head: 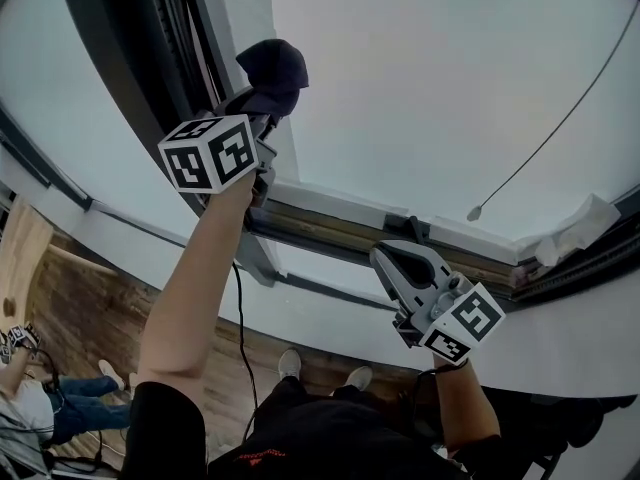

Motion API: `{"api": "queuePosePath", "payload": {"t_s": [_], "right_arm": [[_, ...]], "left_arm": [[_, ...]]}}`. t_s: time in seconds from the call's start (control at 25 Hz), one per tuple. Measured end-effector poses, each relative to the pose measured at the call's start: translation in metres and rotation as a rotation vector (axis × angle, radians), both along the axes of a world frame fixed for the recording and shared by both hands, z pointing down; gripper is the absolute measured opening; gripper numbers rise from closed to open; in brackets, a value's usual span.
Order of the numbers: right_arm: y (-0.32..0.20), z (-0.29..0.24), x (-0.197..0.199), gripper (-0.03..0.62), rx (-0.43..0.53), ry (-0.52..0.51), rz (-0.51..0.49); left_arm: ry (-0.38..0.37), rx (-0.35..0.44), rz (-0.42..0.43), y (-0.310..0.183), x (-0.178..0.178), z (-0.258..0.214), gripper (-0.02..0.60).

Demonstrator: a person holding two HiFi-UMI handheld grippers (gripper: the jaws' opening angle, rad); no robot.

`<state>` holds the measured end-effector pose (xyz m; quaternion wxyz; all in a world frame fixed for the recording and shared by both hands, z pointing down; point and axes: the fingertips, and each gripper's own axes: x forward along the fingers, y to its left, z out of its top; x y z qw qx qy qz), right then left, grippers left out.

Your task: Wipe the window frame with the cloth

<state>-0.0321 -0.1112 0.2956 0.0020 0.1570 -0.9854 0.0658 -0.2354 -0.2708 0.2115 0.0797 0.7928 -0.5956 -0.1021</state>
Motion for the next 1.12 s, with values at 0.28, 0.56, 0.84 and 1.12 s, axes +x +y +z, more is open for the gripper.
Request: {"api": "queuePosePath", "payload": {"t_s": [0.28,0.56,0.84,1.12], "right_arm": [[-0.002,0.020,-0.001,0.003,-0.041,0.015,0.012],[-0.005,0.040,-0.002,0.003,-0.083,0.035,0.019],[-0.010,0.056,-0.004,0.003,-0.114,0.051,0.029],[-0.014,0.070,0.001,0.003,-0.143,0.064,0.049]], "left_arm": [[0.032,-0.074,0.020,-0.005,0.007,0.056,0.095],[0.059,-0.145,0.029,-0.010,0.011,0.111,0.095],[0.083,-0.244,0.038,-0.017,0.012,0.177,0.095],[0.086,-0.316,0.051,-0.022,0.017,0.221,0.095]]}}
